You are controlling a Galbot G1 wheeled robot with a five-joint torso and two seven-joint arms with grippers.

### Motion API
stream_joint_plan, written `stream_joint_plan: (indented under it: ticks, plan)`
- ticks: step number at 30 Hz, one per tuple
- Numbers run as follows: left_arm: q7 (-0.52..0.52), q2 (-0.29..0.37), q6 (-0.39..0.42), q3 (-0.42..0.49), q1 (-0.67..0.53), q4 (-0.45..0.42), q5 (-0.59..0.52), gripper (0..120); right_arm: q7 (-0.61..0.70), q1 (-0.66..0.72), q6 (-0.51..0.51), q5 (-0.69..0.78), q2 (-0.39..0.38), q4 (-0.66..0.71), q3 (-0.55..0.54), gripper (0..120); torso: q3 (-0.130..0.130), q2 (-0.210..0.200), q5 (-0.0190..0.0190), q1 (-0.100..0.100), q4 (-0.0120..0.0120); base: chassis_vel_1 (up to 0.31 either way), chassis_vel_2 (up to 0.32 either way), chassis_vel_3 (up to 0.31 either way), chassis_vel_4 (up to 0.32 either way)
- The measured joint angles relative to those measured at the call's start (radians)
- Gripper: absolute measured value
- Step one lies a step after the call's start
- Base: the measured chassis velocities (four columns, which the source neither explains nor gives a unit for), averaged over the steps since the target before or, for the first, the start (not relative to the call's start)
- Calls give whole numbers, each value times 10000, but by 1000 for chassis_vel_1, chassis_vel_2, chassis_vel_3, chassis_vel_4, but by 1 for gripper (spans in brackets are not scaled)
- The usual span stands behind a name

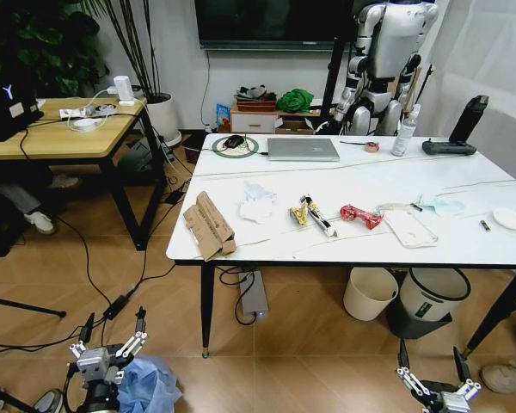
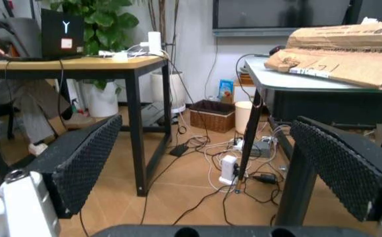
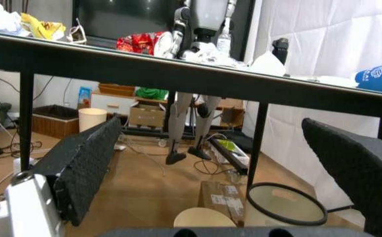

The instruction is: Pick up the trash bin and place the trash from the table into it.

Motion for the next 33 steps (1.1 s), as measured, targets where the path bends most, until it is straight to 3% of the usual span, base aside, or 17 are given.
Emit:
stream_joint_plan:
  ticks: [14, 28, 33]
  plan:
    - [76, 50, -45, -15, -4, 105, -195, 100, 8, 0, 0, -56, -2, -53, -30, 100, -225, -411, 0, -184, 0, 0, 0, 0, 0]
    - [602, -24, 232, -152, -199, 717, -511, 100, 16, 250, -7, -103, -10, -415, -174, 100, -707, -1260, 0, -552, 0, 0, 0, 0, 0]
    - [870, -9, 385, -308, -499, 1309, -235, 100, 19, 410, -9, -99, -11, -640, -204, 100, -914, -1639, 0, -724, 0, 0, 0, 0, 0]
